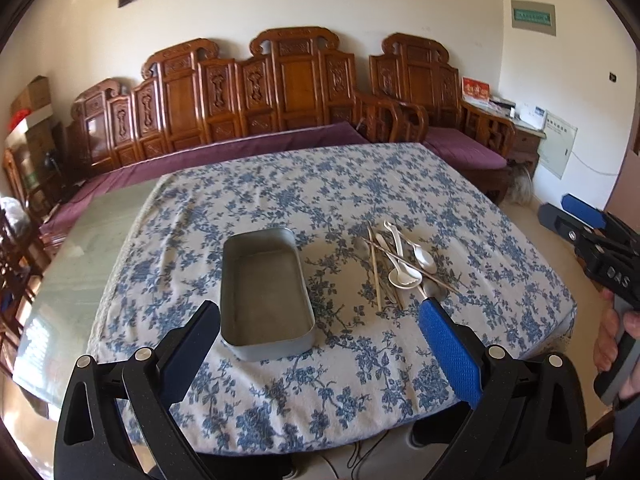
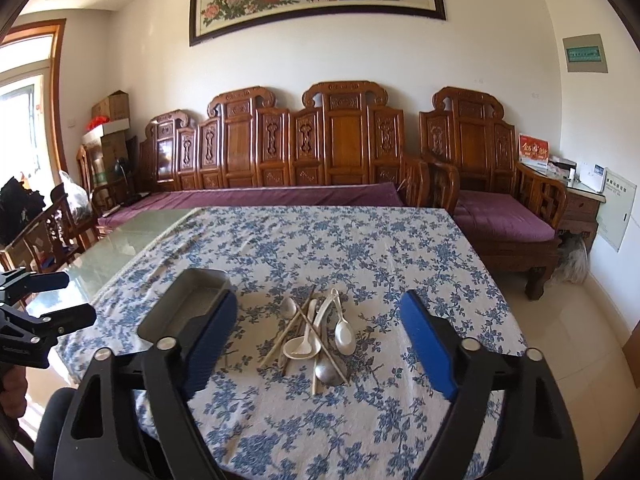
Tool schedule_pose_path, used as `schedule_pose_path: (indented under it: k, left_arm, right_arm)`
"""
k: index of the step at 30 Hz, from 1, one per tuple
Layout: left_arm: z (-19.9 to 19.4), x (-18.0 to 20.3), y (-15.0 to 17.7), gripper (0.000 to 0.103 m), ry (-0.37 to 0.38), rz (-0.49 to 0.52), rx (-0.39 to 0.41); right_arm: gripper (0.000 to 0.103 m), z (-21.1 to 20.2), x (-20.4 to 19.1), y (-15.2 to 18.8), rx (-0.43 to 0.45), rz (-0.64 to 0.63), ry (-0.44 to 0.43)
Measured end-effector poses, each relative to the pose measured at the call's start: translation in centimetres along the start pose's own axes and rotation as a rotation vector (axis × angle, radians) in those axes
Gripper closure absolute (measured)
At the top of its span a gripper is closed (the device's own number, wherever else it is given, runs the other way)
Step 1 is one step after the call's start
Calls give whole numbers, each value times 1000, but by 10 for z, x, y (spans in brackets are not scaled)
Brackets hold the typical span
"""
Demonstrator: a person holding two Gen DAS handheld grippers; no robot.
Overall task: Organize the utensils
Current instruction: 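Reach the right gripper into the utensil pile and grasp a wooden chopstick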
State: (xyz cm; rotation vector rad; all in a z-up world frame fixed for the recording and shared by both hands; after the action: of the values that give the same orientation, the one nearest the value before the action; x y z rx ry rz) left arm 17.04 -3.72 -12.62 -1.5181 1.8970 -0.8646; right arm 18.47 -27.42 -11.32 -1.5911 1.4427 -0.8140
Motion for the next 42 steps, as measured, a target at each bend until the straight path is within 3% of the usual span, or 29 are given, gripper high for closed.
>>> schedule_pose_path:
  k: [9, 14, 23, 25, 34, 42]
  left_arm:
    - [56, 1, -6, 7, 35, 8, -71]
    - [84, 3, -6, 7, 60, -15, -94]
    - [125, 21, 3, 32, 95, 2, -148]
    - [130, 23, 6, 36, 102, 2, -160]
    - [153, 30, 18, 36, 99, -1, -207]
    - [163, 36, 20, 36, 92, 6, -225]
  right_arm:
    - [47, 80, 20, 4, -82, -9, -46]
    - [55, 131, 25, 19, -161, -32, -97]
    - [71, 195, 15, 78, -306, -80, -199]
    - [72, 203, 13, 86, -332, -86, -212]
    - [80, 219, 9, 112, -429, -98, -267]
    - [102, 217, 16, 110, -424, -80, -288]
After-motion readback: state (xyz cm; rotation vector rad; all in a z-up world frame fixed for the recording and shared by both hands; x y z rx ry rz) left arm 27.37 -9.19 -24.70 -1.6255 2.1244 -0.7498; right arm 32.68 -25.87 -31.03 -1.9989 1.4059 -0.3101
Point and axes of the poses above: each gripper's, at about its wrist camera, not at the fingertips, and z roughly the way its jaws point, x to its right, y to its underside, the point moved 4 cm from there along z, roughly the way its jaws point, and after that the axes turned 2 degrees about x, right-handed, at the moved point
